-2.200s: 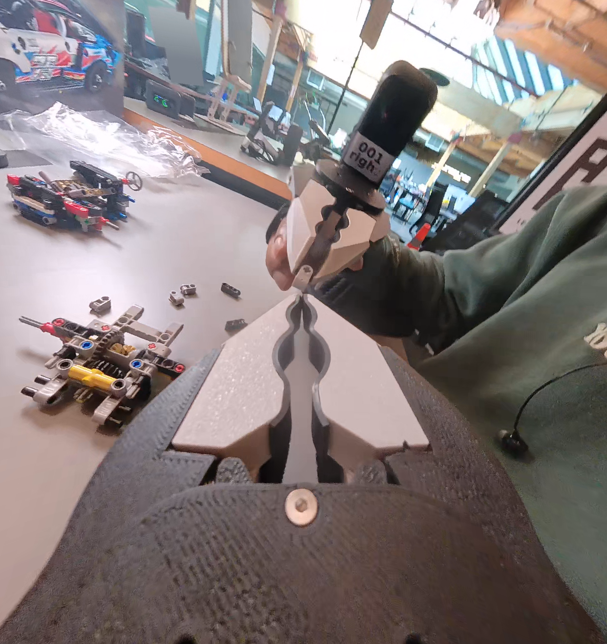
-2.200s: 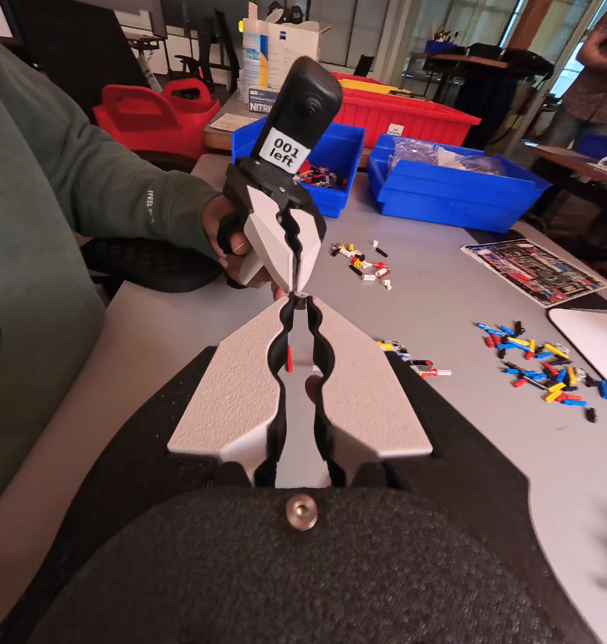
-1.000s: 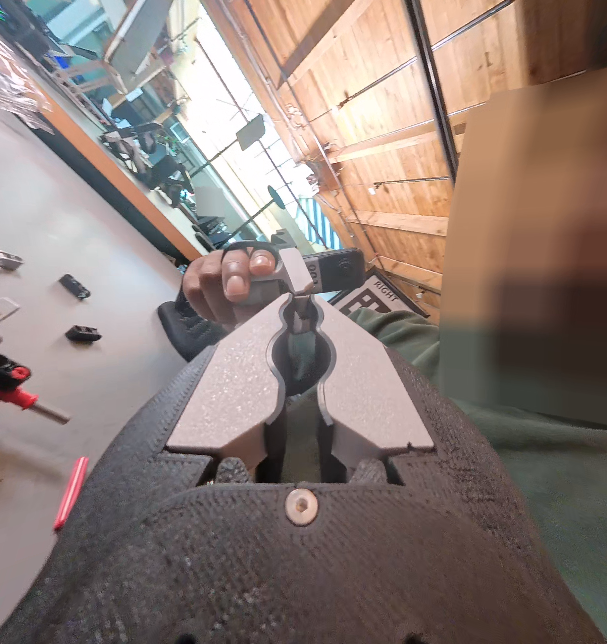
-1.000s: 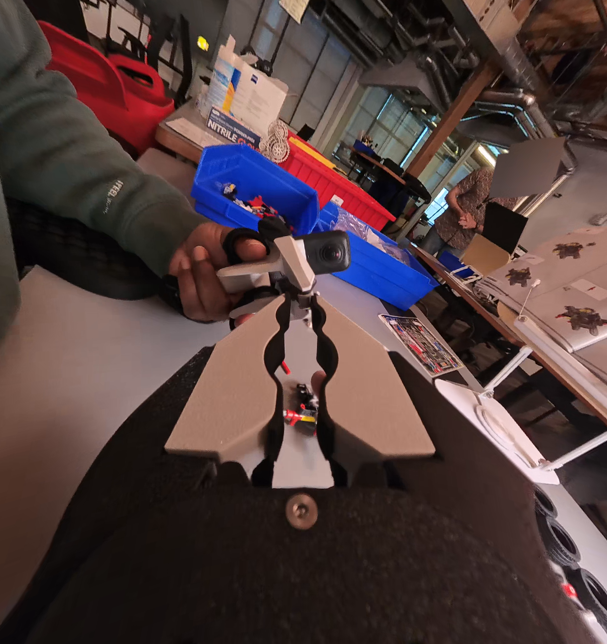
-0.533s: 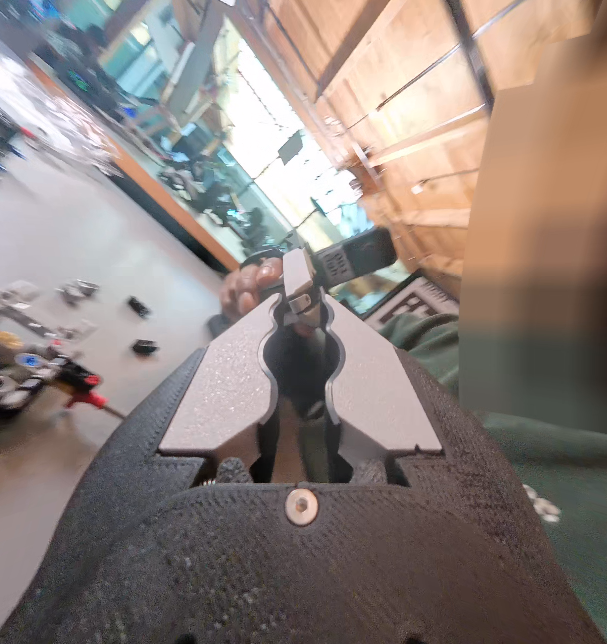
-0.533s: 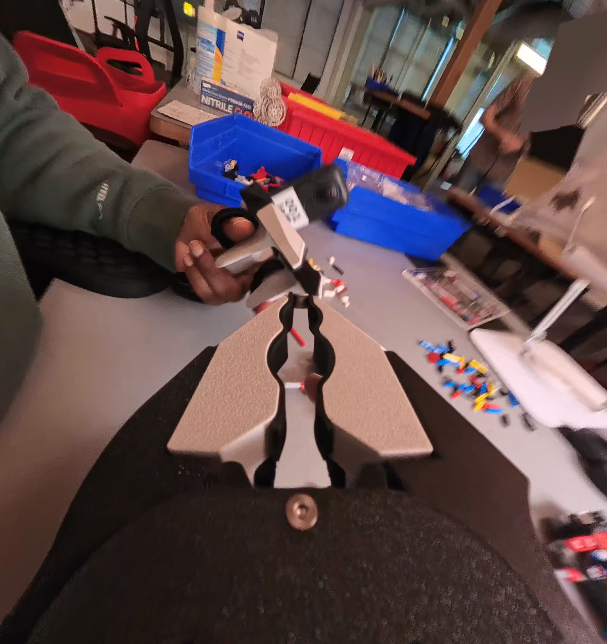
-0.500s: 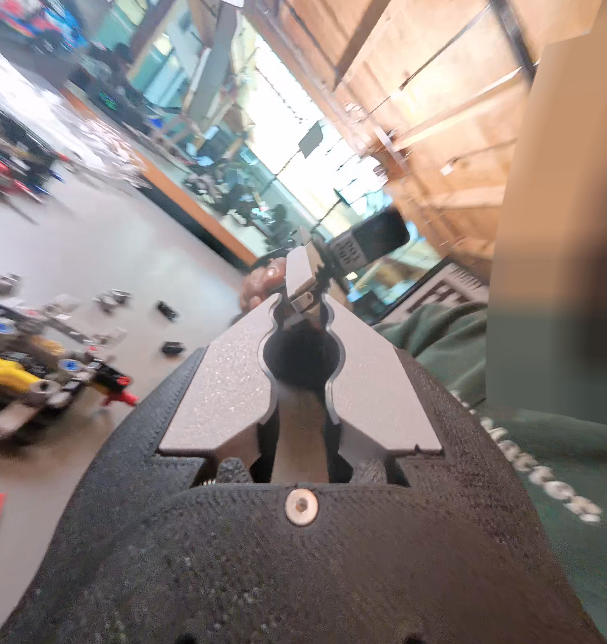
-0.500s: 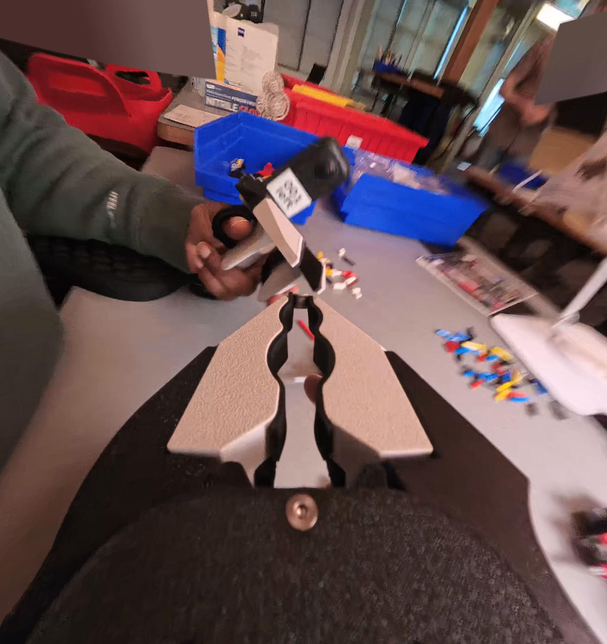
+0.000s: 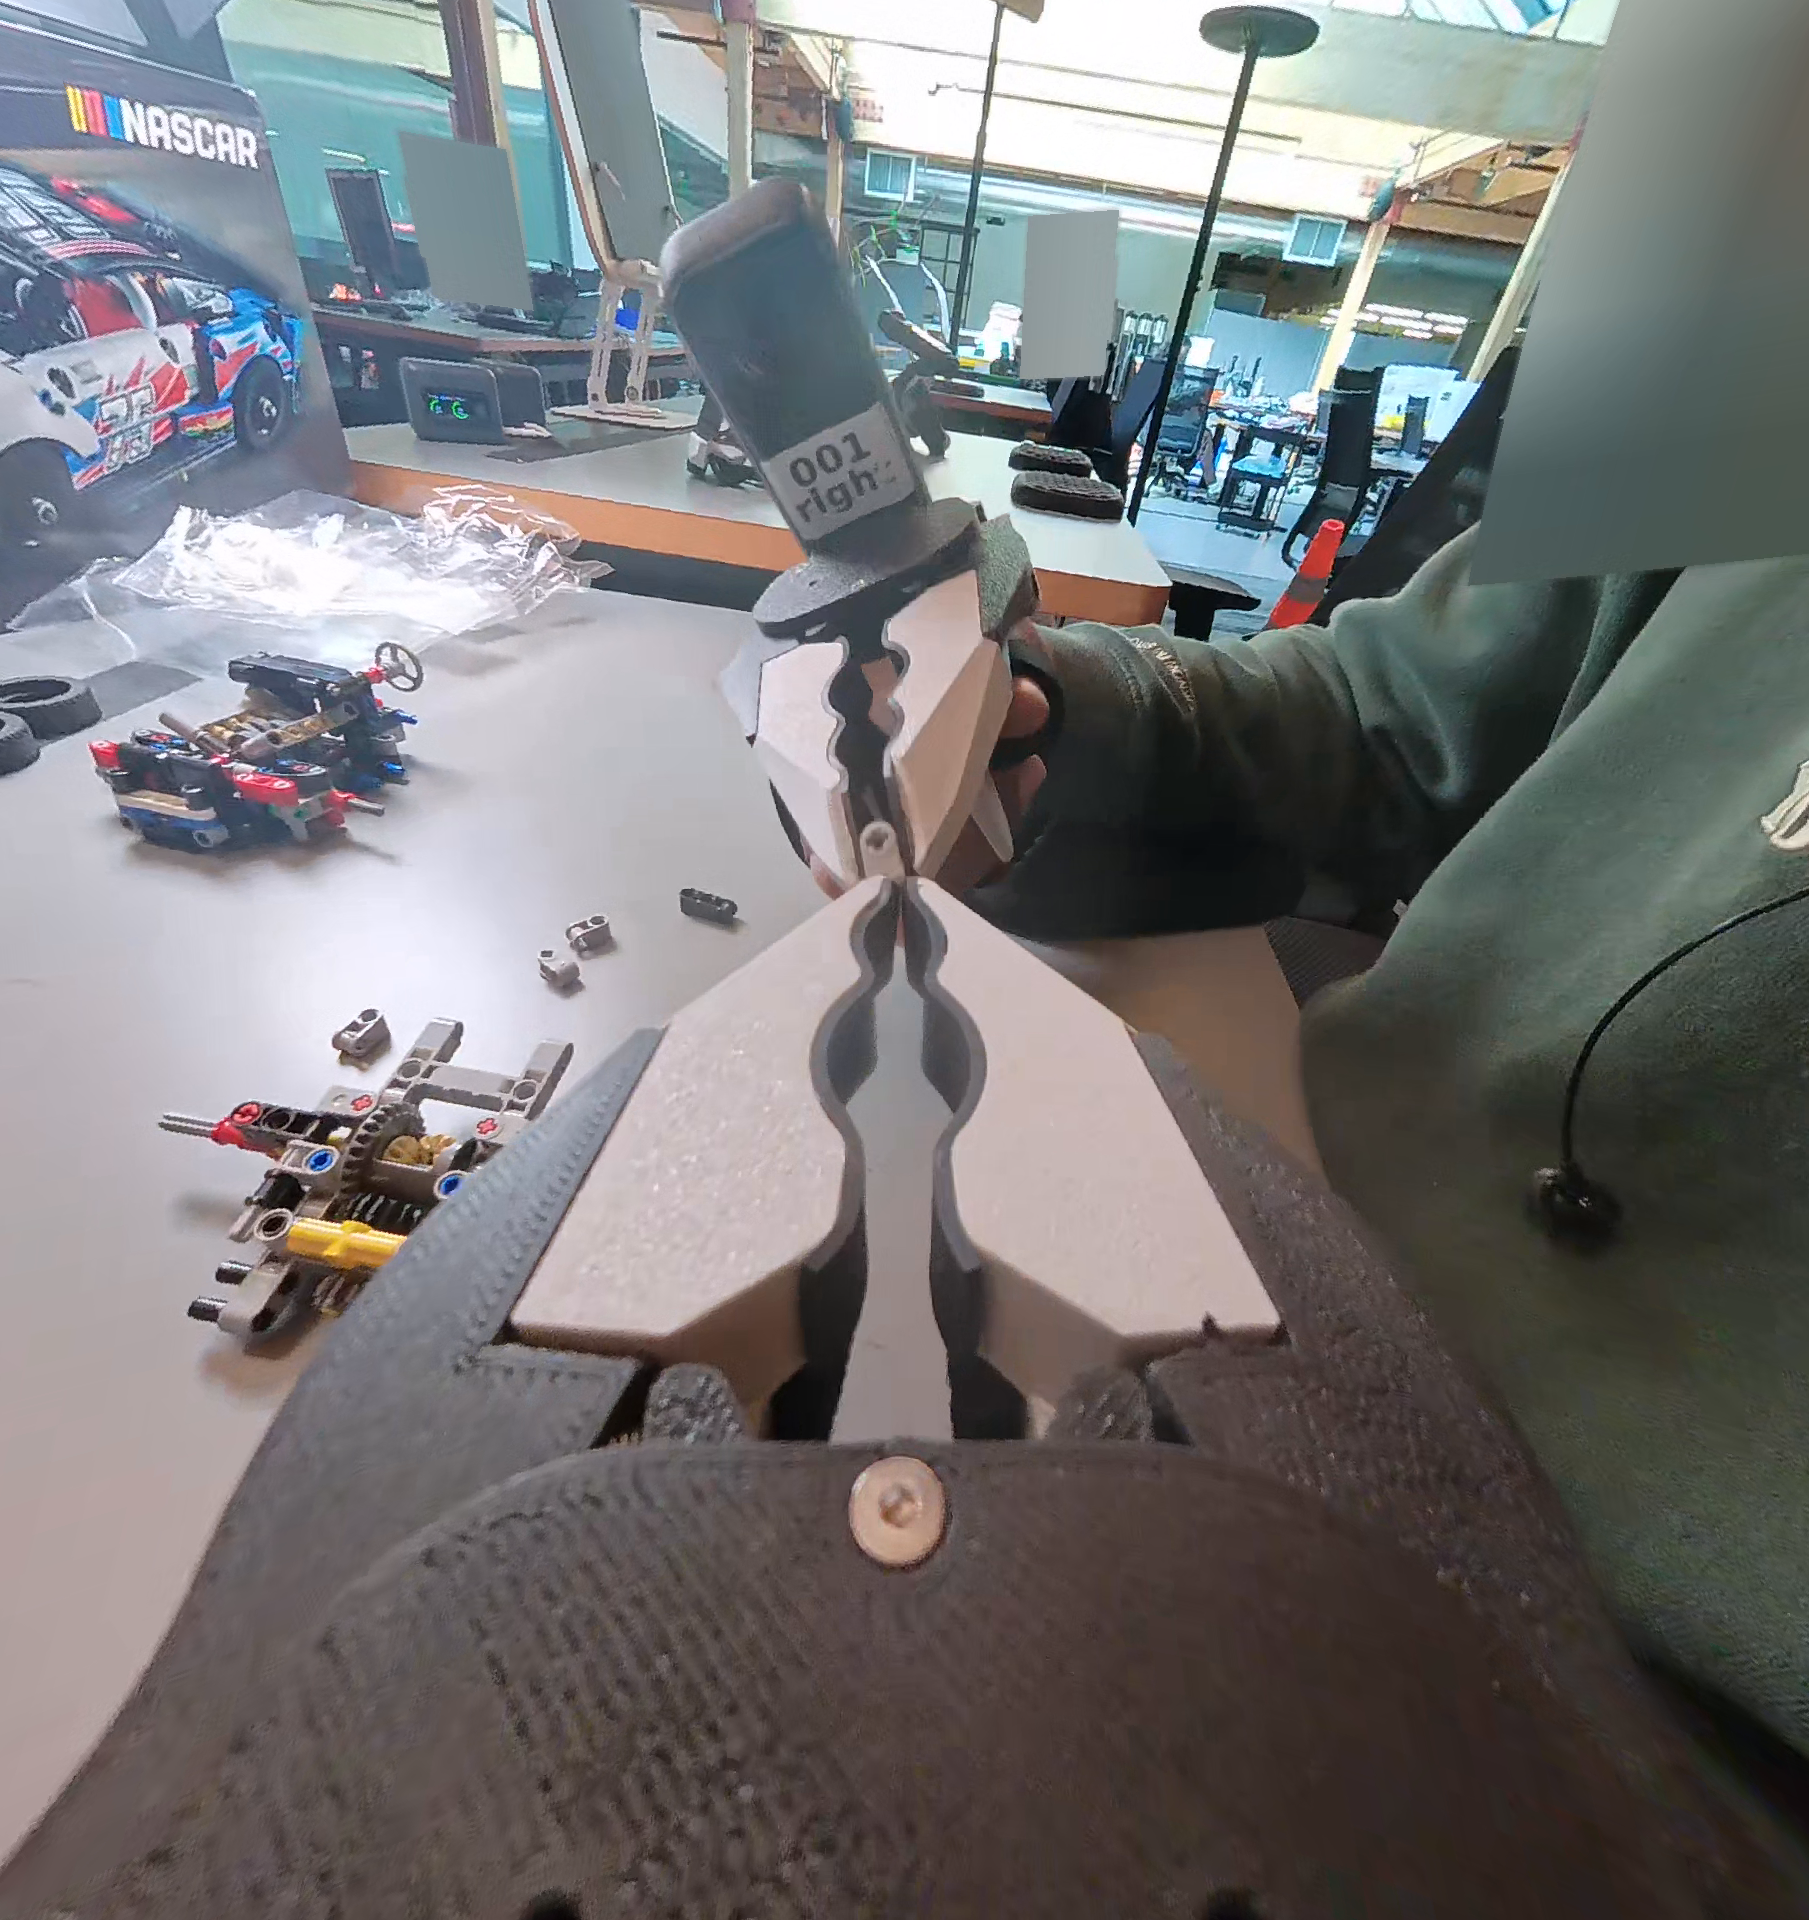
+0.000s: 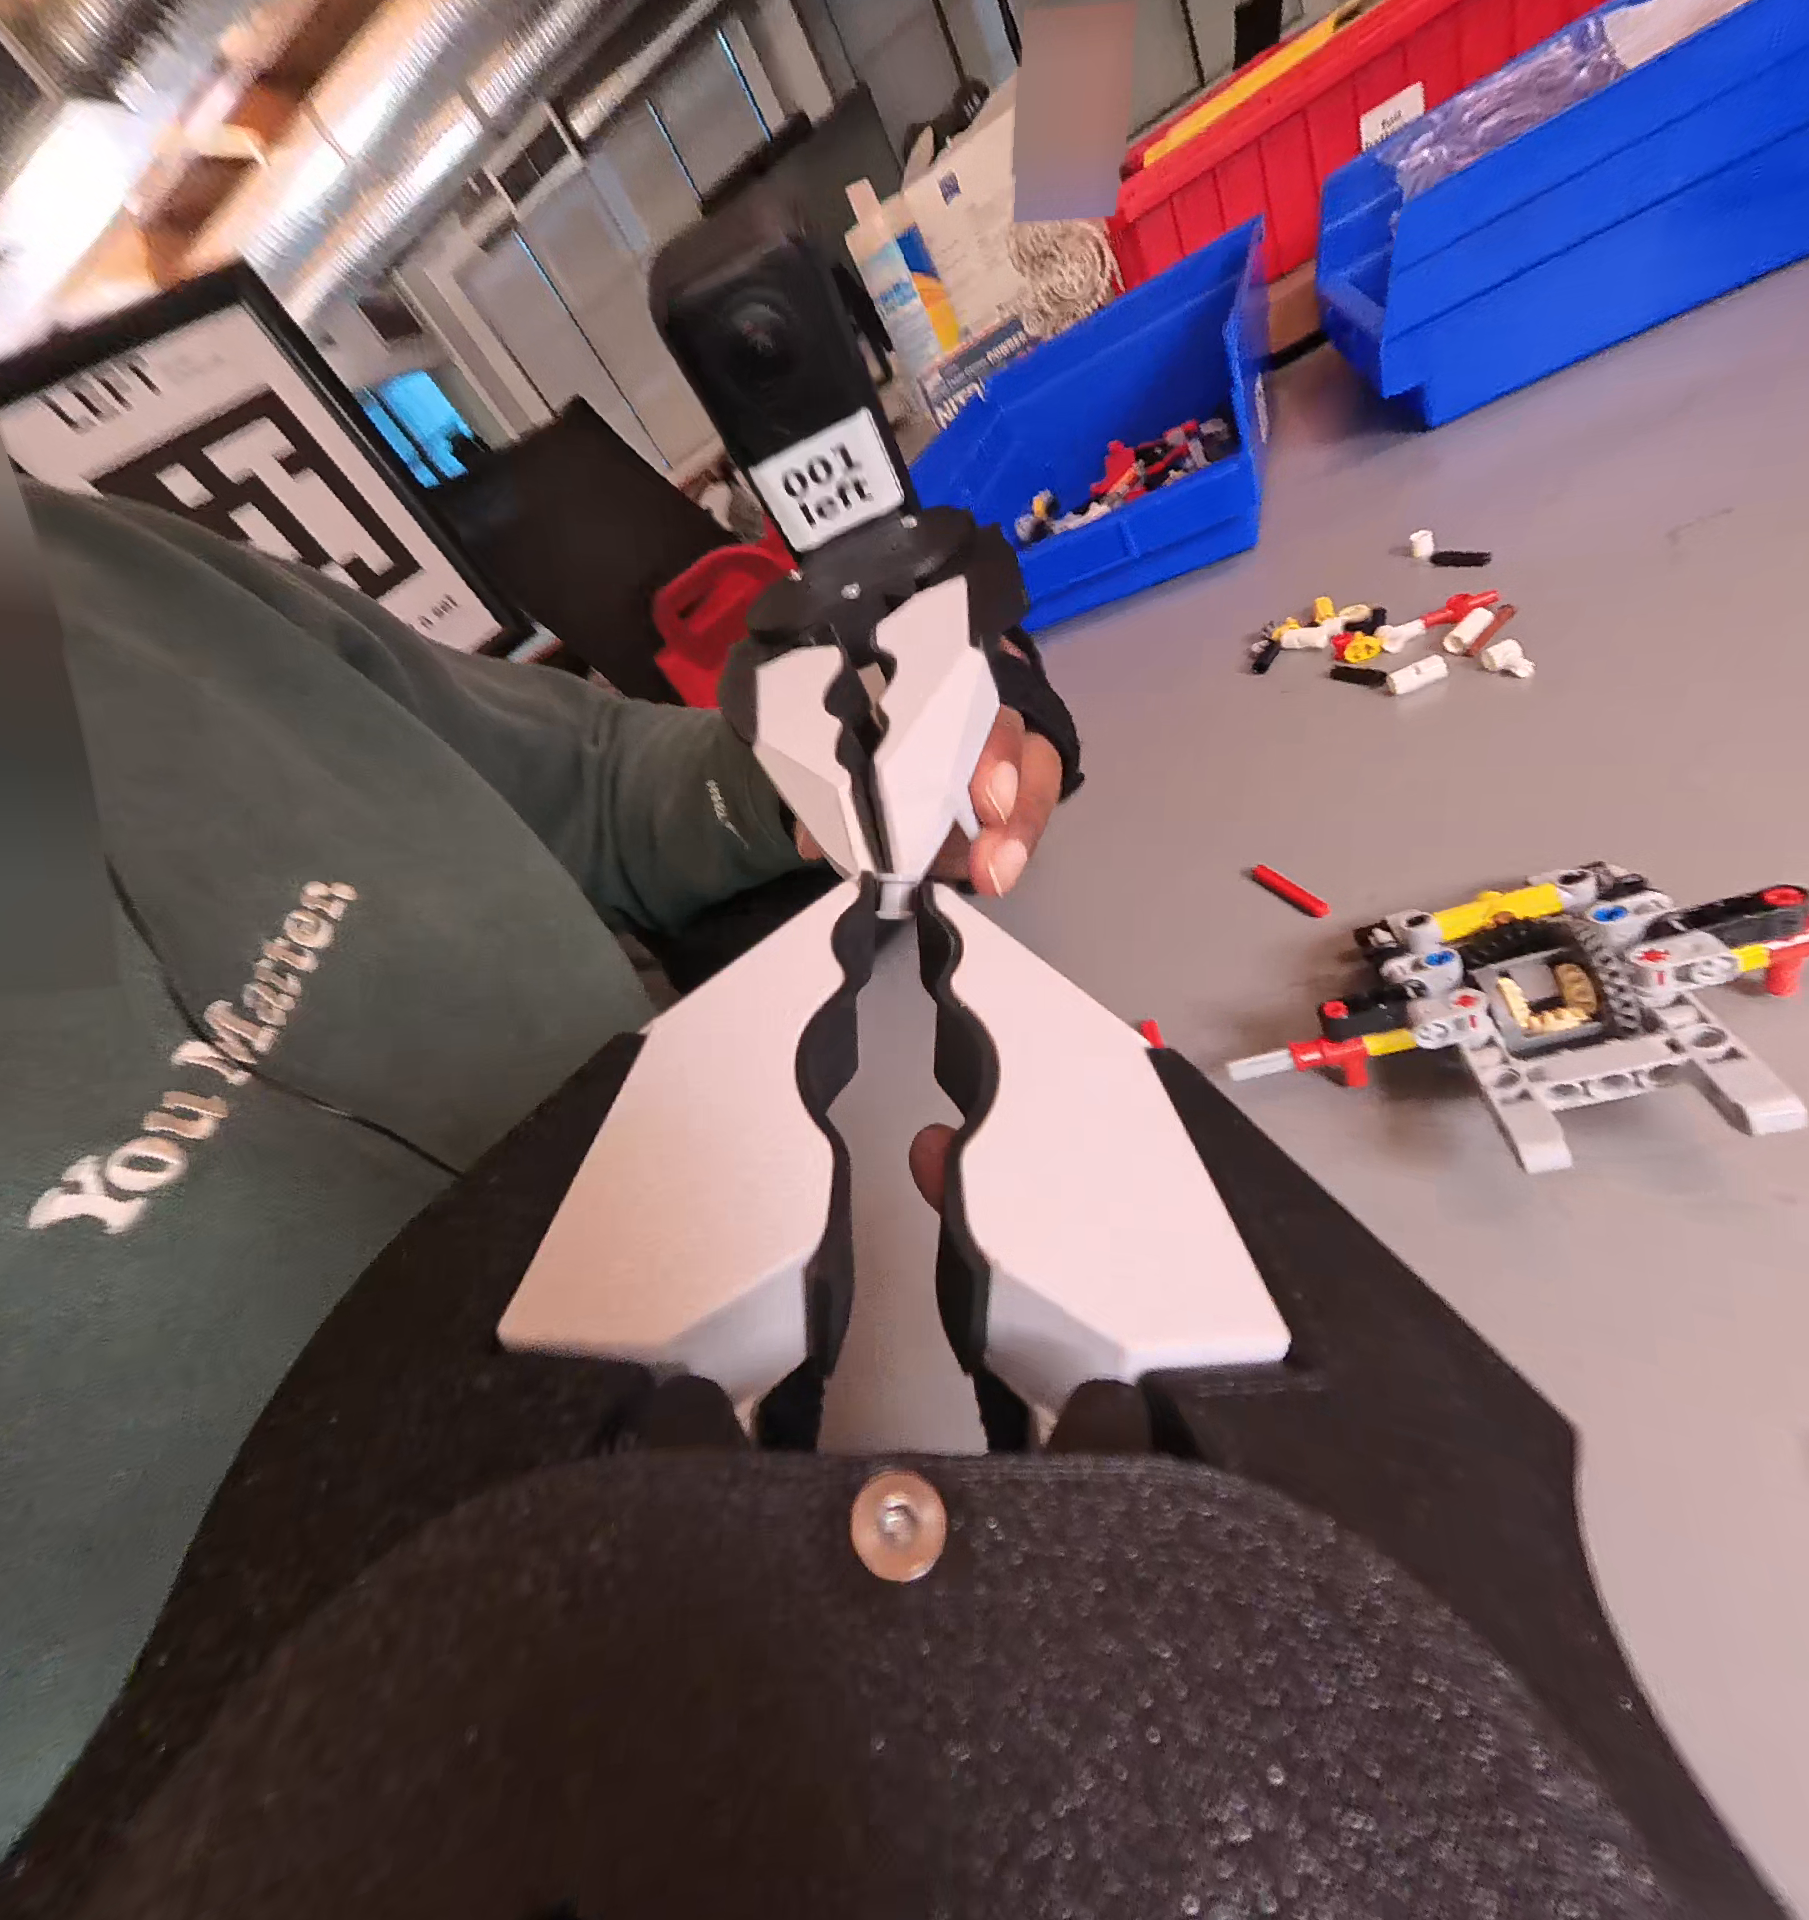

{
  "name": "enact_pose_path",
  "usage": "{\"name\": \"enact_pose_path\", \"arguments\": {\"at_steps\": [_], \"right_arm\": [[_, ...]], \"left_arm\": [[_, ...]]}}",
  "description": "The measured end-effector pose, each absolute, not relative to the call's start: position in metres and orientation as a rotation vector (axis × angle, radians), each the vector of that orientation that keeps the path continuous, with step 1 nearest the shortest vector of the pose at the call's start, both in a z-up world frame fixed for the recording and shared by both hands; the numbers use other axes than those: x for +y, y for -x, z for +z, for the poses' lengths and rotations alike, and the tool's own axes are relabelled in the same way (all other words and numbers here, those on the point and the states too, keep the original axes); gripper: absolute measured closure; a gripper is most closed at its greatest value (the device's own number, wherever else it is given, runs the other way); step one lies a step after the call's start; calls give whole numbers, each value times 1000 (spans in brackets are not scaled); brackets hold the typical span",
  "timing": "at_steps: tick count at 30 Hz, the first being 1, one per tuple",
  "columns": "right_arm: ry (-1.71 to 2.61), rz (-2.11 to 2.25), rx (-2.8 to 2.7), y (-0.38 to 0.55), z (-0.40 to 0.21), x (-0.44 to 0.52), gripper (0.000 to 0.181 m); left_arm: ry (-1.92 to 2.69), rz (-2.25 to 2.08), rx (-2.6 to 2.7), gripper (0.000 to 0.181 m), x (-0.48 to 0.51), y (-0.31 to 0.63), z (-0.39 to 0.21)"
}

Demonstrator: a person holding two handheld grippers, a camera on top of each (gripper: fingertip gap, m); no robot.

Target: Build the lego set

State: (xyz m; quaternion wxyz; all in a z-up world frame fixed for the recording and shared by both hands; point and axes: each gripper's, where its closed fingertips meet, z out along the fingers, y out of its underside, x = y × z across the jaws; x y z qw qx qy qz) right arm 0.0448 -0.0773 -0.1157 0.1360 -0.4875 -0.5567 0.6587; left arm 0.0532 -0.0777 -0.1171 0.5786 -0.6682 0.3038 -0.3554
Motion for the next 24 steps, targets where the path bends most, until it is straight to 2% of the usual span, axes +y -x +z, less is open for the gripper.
{"name": "enact_pose_path", "arguments": {"at_steps": [5, 15, 24], "right_arm": [[1427, 1953, -1591, -45, -114, -77, 175], [1467, 2002, -1645, -49, -121, -81, 176], [1549, 2003, -1612, -46, -127, -77, 176]], "left_arm": [[1564, -853, 724, 181, -80, -63, -120], [1529, -497, 884, 176, -79, -59, -127], [1555, -363, 951, 181, -76, -61, -139]]}}
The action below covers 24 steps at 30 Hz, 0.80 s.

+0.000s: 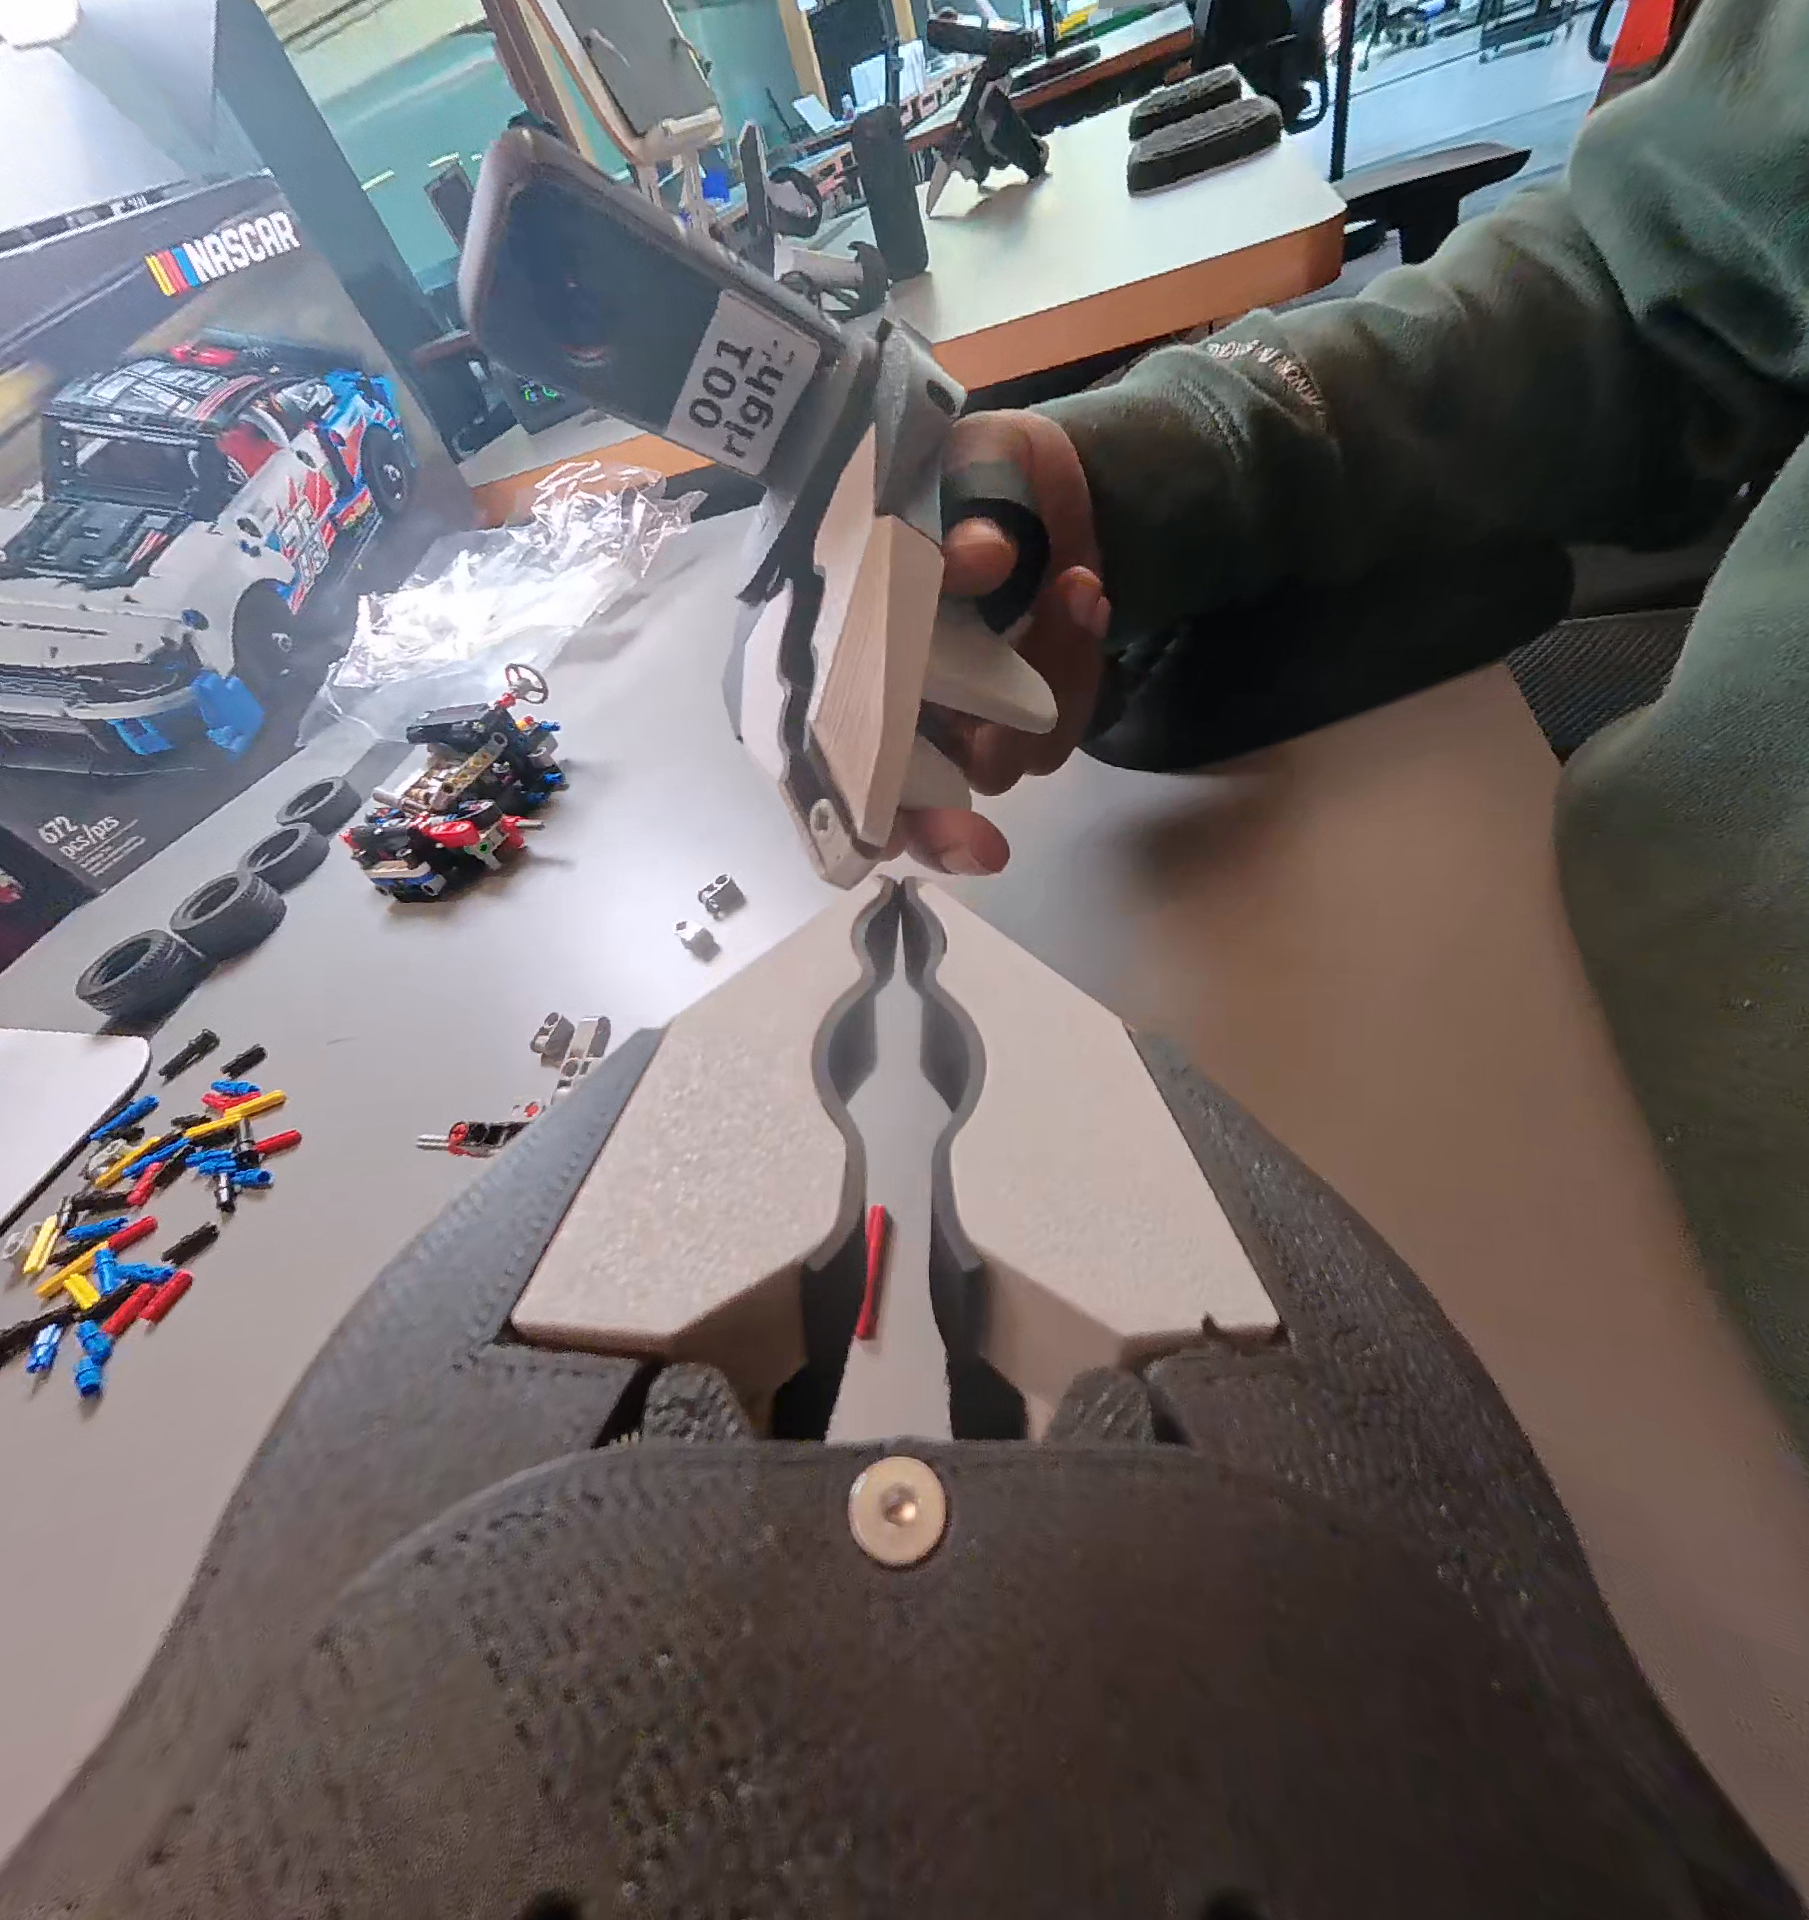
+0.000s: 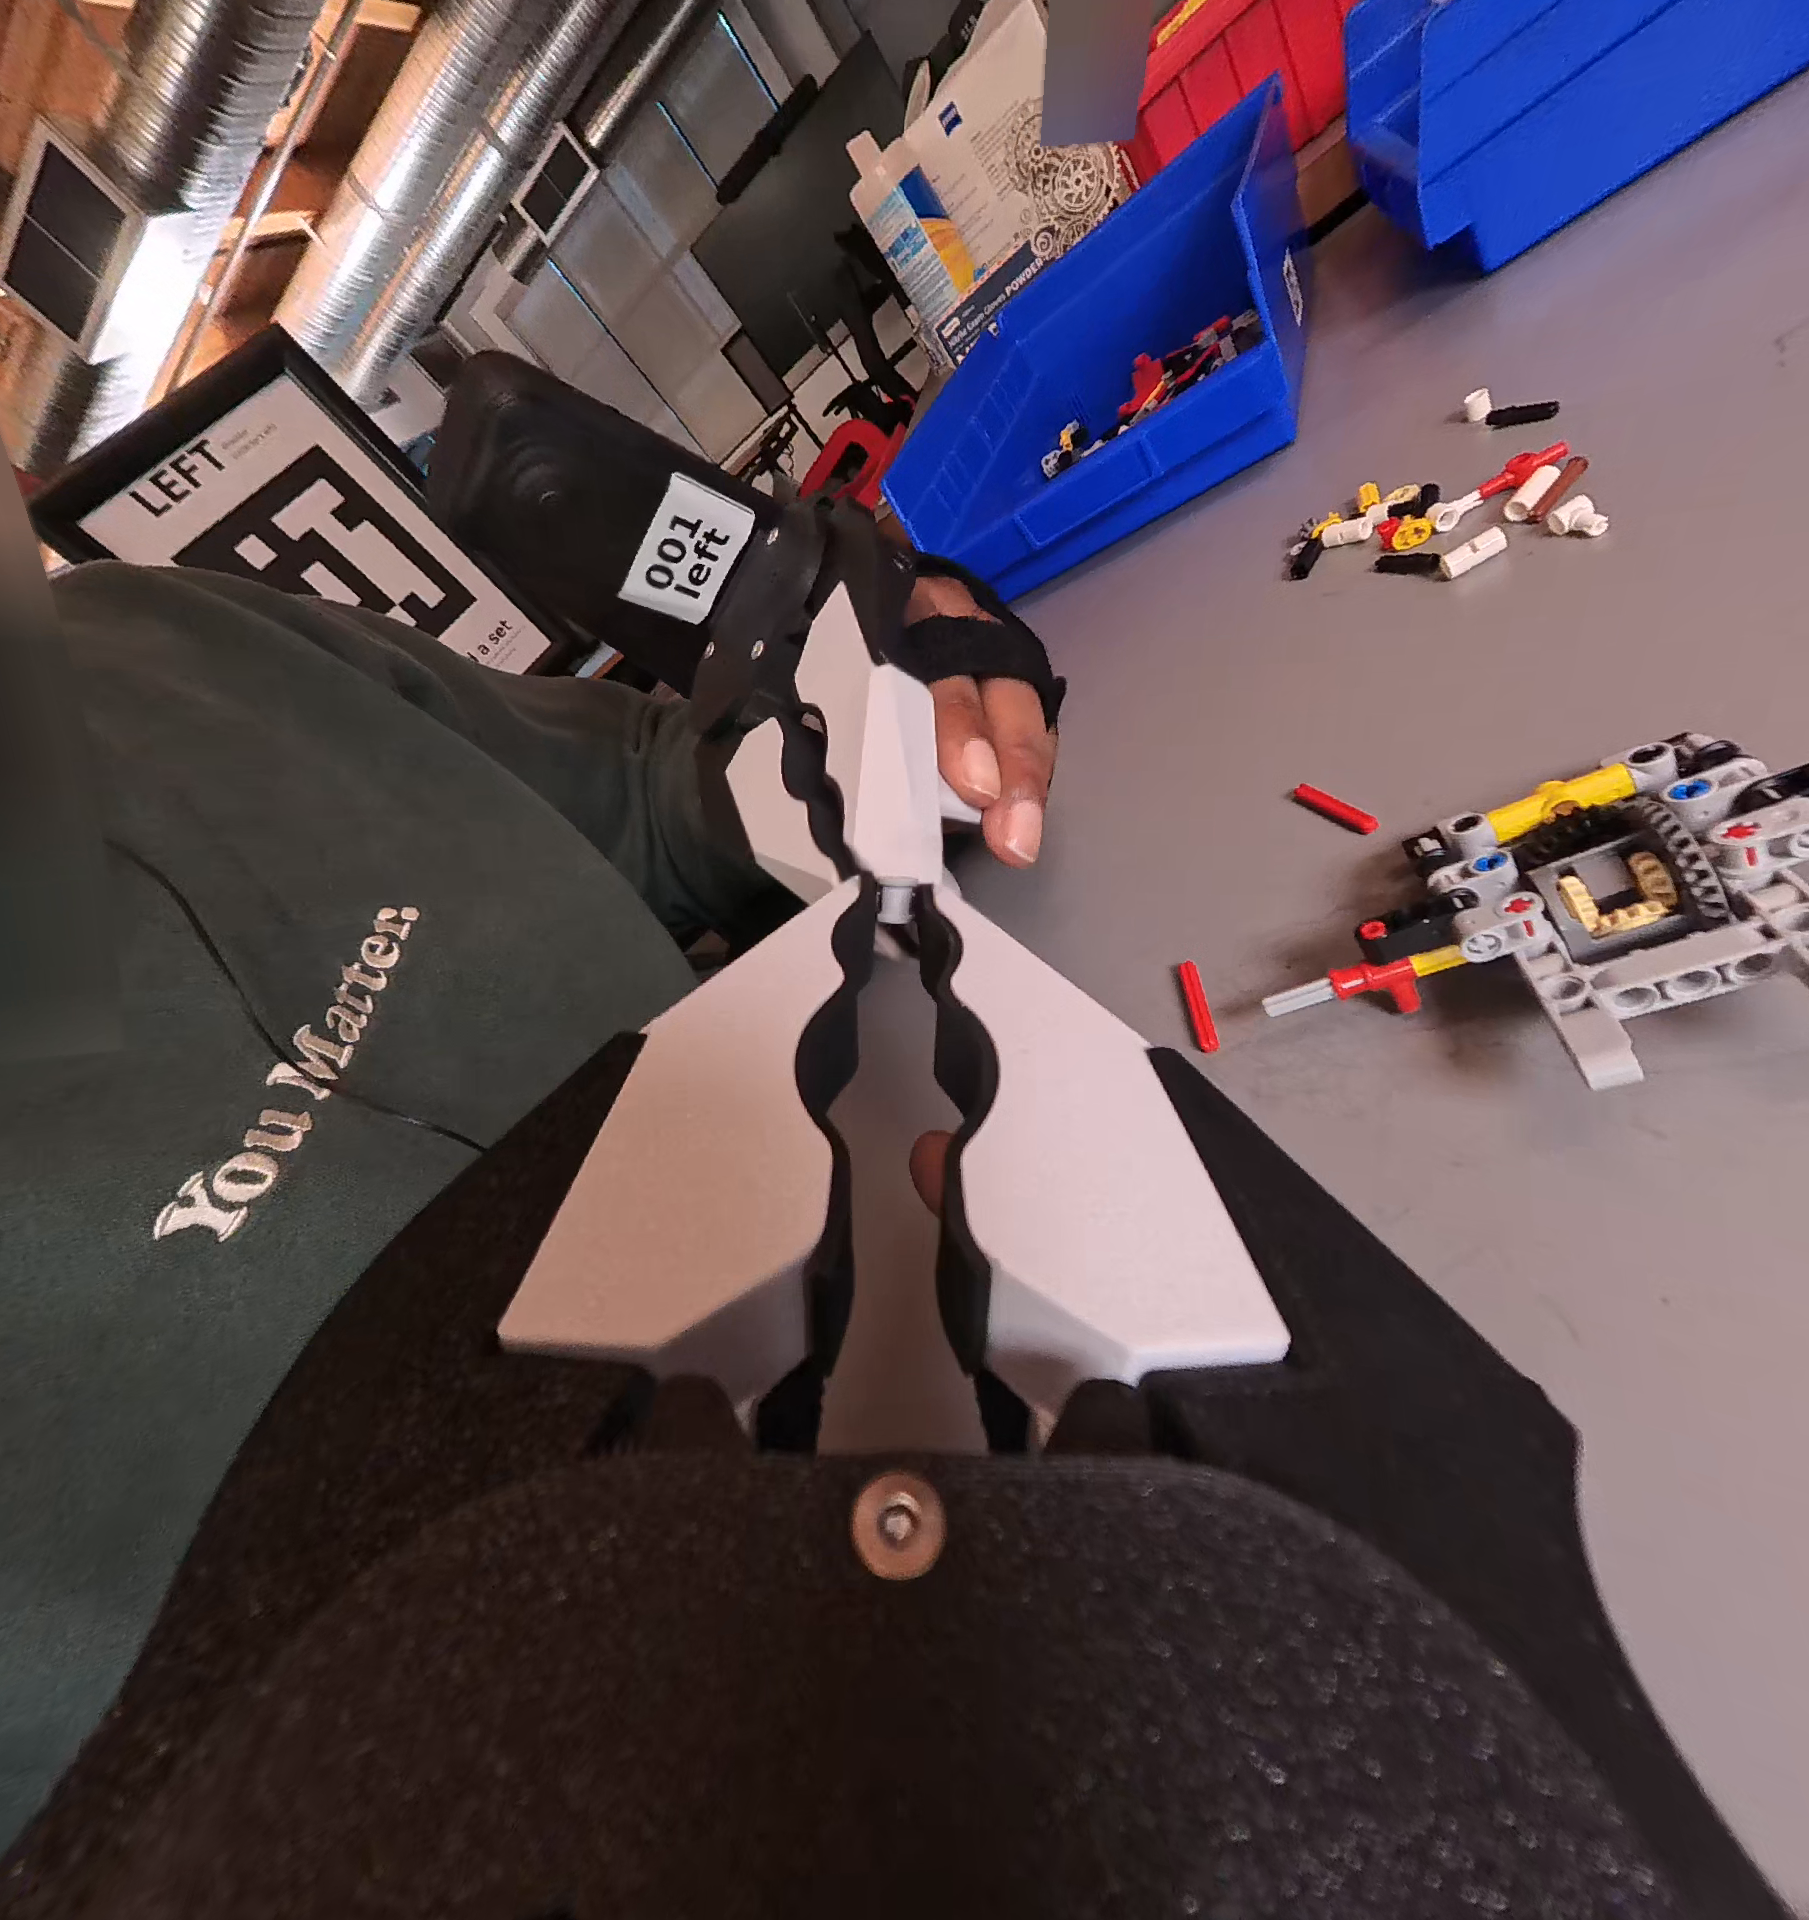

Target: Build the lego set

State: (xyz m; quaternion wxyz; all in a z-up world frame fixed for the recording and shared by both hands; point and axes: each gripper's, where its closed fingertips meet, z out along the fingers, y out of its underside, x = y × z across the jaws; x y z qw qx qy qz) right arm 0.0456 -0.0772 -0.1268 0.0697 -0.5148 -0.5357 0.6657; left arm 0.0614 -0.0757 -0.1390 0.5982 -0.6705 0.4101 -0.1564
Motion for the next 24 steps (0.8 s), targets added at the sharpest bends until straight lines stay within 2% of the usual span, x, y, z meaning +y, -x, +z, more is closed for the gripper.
{"name": "enact_pose_path", "arguments": {"at_steps": [3, 9, 13, 24], "right_arm": [[1551, 2001, -1624, -48, -127, -76, 176], [1544, 2097, -1760, -57, -133, -97, 175], [1553, 2183, -1858, -66, -138, -111, 176], [1649, 2282, -1873, -69, -145, -116, 175]], "left_arm": [[1531, -362, 930, 180, -76, -52, -132], [1415, -373, 1090, 157, -94, -66, -131], [1384, -394, 1199, 153, -107, -77, -139], [1388, -365, 1216, 167, -105, -82, -146]]}}
